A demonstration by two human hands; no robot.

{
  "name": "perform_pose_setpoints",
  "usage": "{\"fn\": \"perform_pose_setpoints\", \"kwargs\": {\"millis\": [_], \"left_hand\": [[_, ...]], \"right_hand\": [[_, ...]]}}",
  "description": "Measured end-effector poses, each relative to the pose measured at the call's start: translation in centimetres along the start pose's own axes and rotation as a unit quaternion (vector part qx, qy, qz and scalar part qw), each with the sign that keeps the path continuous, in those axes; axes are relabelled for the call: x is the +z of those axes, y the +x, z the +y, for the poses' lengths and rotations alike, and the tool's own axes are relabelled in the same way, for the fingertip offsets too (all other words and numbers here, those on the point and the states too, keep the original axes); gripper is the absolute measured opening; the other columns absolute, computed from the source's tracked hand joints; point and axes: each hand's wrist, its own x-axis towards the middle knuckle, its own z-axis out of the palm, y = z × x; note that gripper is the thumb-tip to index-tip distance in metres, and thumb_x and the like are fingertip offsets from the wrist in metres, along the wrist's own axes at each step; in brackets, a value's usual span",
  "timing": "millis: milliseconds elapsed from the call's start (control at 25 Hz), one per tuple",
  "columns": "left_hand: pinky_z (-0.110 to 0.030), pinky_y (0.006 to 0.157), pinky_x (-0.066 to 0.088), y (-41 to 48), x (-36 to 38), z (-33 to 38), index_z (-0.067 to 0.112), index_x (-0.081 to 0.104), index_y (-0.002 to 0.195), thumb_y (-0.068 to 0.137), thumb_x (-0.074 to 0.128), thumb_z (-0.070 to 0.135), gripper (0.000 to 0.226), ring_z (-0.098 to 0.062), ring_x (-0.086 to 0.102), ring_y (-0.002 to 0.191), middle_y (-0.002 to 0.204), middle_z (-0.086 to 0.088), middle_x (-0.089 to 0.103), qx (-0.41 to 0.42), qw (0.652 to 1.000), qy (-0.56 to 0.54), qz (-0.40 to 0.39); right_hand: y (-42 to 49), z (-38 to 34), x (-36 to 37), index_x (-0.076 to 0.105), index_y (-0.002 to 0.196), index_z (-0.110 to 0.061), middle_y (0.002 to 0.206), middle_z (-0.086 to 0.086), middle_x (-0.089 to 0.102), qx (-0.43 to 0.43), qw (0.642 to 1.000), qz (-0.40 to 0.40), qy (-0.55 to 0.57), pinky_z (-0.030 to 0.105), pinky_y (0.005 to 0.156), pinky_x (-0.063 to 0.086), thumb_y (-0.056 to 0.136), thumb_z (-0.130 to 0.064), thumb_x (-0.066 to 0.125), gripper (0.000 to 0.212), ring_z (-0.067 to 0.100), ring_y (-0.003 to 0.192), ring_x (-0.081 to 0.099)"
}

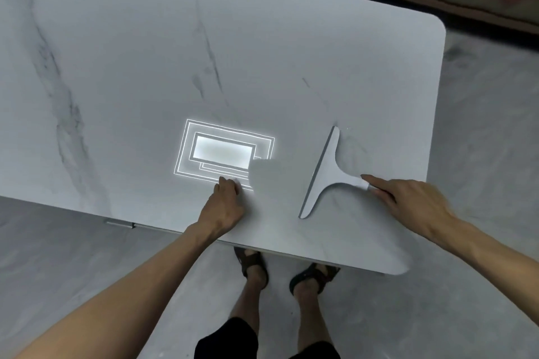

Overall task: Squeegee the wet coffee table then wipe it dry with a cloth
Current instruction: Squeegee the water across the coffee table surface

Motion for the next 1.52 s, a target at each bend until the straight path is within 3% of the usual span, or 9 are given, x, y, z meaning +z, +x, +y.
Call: {"fn": "perform_pose_setpoints", "kwargs": {"millis": [120, 240, 400, 600, 760, 920, 1040, 1240, 1520], "left_hand": [[-0.032, 0.061, 0.033, -0.6, 1.0, 0.0, 0.014, 0.04, 0.103, 0.082, 0.045, 0.003, 0.024, -0.024, 0.048, 0.072, 0.092, -0.004, 0.052, -0.015, 0.999, -0.007, 0.03], [-0.033, 0.063, 0.039, -1.4, 2.3, -0.5, 0.012, 0.042, 0.112, 0.084, 0.045, 0.005, 0.029, -0.03, 0.053, 0.073, 0.084, -0.006, 0.055, -0.046, 0.995, -0.015, 0.082], [-0.034, 0.06, 0.039, -3.1, 5.1, -0.3, 0.014, 0.04, 0.109, 0.08, 0.047, 0.009, 0.031, -0.026, 0.052, 0.069, 0.083, -0.004, 0.054, -0.08, 0.991, -0.034, 0.099], [-0.038, 0.068, 0.045, -5.4, 10.4, 3.9, 0.012, 0.04, 0.101, 0.071, 0.06, 0.001, 0.037, -0.03, 0.053, 0.09, 0.103, -0.009, 0.049, -0.05, 0.993, -0.051, 0.09], [-0.05, 0.079, 0.049, -5.5, 14.4, 8.8, 0.007, 0.042, 0.103, 0.071, 0.053, -0.006, 0.036, -0.038, 0.051, 0.094, 0.108, -0.017, 0.044, -0.059, 0.993, -0.042, 0.098], [-0.039, 0.071, 0.042, -5.3, 15.9, 10.7, 0.003, 0.04, 0.115, 0.073, 0.054, -0.002, 0.045, -0.038, 0.05, 0.094, 0.111, -0.016, 0.039, -0.074, 0.995, -0.047, 0.057], [-0.034, 0.068, 0.035, -5.0, 15.8, 10.6, 0.002, 0.034, 0.127, 0.078, 0.053, 0.002, 0.053, -0.033, 0.05, 0.082, 0.108, -0.014, 0.042, -0.113, 0.992, -0.043, 0.041], [-0.035, 0.065, 0.04, -5.5, 15.6, 9.6, 0.009, 0.039, 0.115, 0.079, 0.052, 0.004, 0.038, -0.035, 0.056, 0.082, 0.097, -0.013, 0.055, -0.12, 0.984, -0.098, 0.083], [-0.027, 0.05, 0.026, -5.9, 17.4, 10.1, 0.007, 0.04, 0.113, 0.072, 0.053, -0.002, 0.043, -0.018, 0.043, 0.067, 0.1, -0.008, 0.04, -0.071, 0.992, -0.074, 0.075]], "right_hand": [[-1.3, -1.2, -0.1, 0.031, 0.139, -0.056, 0.094, -0.017, 0.065, -0.033, 0.999, -0.015, 0.004, 0.026, 0.058, 0.032, 0.093, -0.061, 0.007, 0.052, 0.012, 0.082, 0.063], [-2.1, -5.1, 2.3, 0.022, 0.141, -0.055, 0.099, -0.009, 0.063, -0.165, 0.981, -0.097, 0.015, 0.032, 0.063, 0.043, 0.099, -0.057, 0.016, 0.043, 0.021, 0.084, 0.063], [-2.0, -8.7, 6.5, 0.032, 0.144, -0.044, 0.097, 0.002, 0.061, -0.307, 0.941, -0.135, -0.047, 0.03, 0.055, 0.027, 0.104, -0.04, 0.031, 0.04, 0.025, 0.069, 0.055], [-1.6, -1.7, 7.1, 0.038, 0.138, -0.048, 0.086, -0.001, 0.062, -0.283, 0.956, -0.06, -0.048, 0.03, 0.052, 0.019, 0.102, -0.044, 0.029, 0.038, 0.026, 0.068, 0.059], [-2.3, 5.9, 5.5, 0.039, 0.135, -0.051, 0.085, -0.006, 0.064, -0.242, 0.967, -0.045, -0.063, 0.032, 0.056, 0.038, 0.101, -0.05, 0.025, 0.037, 0.021, 0.077, 0.063], [-3.7, 11.0, 3.1, 0.04, 0.134, -0.051, 0.084, -0.007, 0.066, -0.207, 0.976, -0.045, -0.053, 0.034, 0.062, 0.05, 0.099, -0.052, 0.025, 0.038, 0.02, 0.081, 0.066], [-4.4, 10.9, 2.4, 0.036, 0.135, -0.053, 0.081, -0.007, 0.065, -0.243, 0.967, -0.031, -0.067, 0.031, 0.054, 0.042, 0.097, -0.056, 0.02, 0.041, 0.02, 0.075, 0.065], [-3.3, 4.4, 5.5, 0.033, 0.14, -0.051, 0.091, -0.002, 0.065, -0.368, 0.918, -0.097, -0.11, 0.032, 0.057, 0.028, 0.101, -0.051, 0.021, 0.041, 0.028, 0.076, 0.062], [-2.4, 10.0, 3.5, 0.033, 0.14, -0.053, 0.095, -0.005, 0.065, -0.323, 0.934, -0.093, -0.122, 0.031, 0.059, 0.032, 0.1, -0.053, 0.02, 0.042, 0.024, 0.085, 0.065]]}}
